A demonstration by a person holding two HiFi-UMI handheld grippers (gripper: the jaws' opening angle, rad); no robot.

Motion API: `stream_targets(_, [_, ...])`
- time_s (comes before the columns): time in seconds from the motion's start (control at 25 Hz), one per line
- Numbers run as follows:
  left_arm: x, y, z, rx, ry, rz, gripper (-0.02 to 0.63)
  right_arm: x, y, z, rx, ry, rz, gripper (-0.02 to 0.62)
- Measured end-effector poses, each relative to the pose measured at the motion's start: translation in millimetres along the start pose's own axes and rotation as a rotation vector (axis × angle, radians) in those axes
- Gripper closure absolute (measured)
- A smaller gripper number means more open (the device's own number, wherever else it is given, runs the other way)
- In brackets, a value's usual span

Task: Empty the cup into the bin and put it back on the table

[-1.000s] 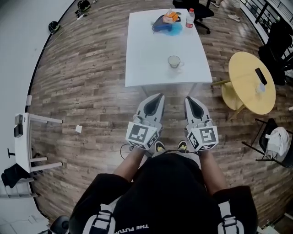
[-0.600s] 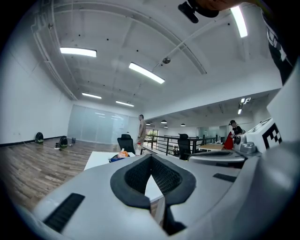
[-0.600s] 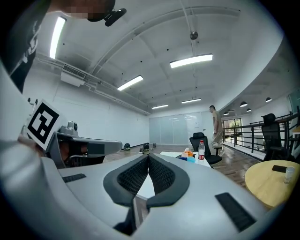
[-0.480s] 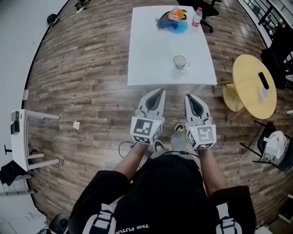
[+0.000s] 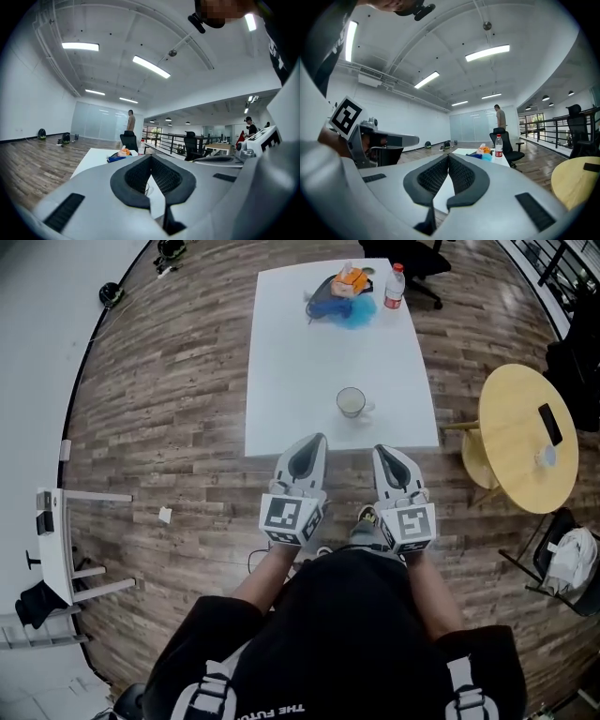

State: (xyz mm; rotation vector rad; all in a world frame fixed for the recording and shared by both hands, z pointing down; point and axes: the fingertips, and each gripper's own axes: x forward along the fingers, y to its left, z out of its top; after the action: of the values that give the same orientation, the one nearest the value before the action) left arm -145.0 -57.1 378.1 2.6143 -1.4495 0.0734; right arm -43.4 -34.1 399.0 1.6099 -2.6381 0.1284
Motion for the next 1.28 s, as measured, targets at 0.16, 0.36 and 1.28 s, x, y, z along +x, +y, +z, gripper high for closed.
stream_targets(0.16, [38, 10, -6, -0.024, 0.037, 0.030, 0.583, 26, -40, -10, 0.004, 0.025, 0.018, 0.581])
stream_targets(0.36, [70, 29, -14, -0.014, 0.076, 0.031, 0.584, 64, -75, -44, -0.055, 0.134, -0.025, 0.580])
stream_targets(1.28, [146, 102, -136, -0.054, 0.250, -0.062, 0.583, 177, -111, -191, -0.179, 0.379, -0.069, 0.444])
